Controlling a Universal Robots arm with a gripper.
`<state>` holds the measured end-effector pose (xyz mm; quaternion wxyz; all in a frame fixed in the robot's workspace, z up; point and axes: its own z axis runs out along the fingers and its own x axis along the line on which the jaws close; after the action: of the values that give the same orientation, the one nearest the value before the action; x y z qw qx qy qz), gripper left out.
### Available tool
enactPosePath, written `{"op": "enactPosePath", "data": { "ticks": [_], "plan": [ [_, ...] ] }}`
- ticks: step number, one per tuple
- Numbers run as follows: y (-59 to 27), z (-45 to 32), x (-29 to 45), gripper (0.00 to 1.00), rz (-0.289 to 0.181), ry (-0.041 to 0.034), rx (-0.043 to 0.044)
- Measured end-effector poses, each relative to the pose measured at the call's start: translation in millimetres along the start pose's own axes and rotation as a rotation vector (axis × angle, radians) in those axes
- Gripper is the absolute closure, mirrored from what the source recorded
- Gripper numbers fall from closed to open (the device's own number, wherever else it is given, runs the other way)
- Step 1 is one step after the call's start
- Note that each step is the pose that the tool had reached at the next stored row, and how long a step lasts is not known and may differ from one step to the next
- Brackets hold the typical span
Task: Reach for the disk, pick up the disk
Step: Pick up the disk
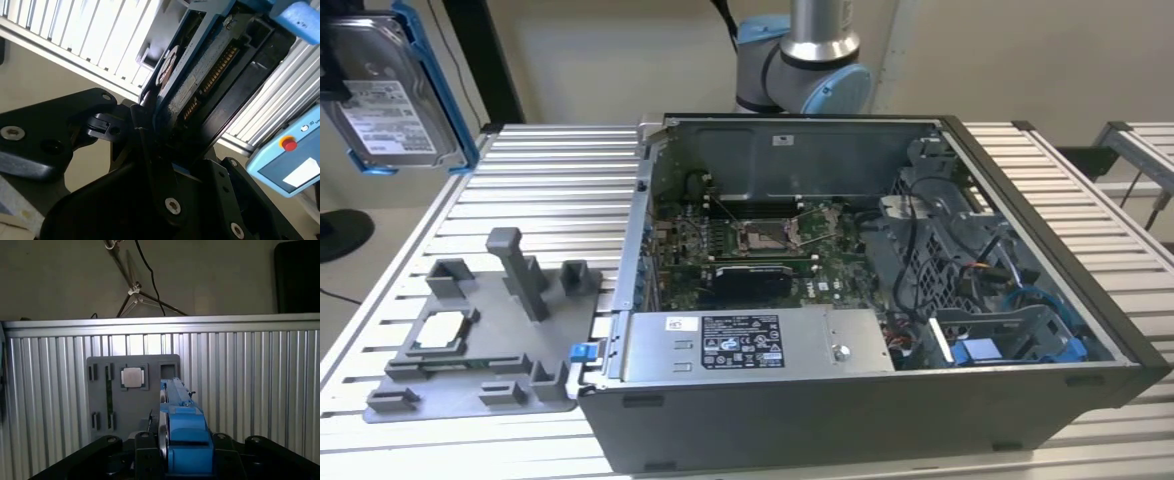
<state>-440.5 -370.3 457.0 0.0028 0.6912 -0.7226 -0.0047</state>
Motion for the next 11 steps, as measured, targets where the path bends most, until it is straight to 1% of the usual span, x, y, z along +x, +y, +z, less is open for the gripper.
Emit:
{"op": "enactPosePath", "data": {
  "ticks": [11],
  "plan": [
    [0.1, -11.3, 0.0, 1.00, 0.000, 0.0000, 0.0000]
  ]
}}
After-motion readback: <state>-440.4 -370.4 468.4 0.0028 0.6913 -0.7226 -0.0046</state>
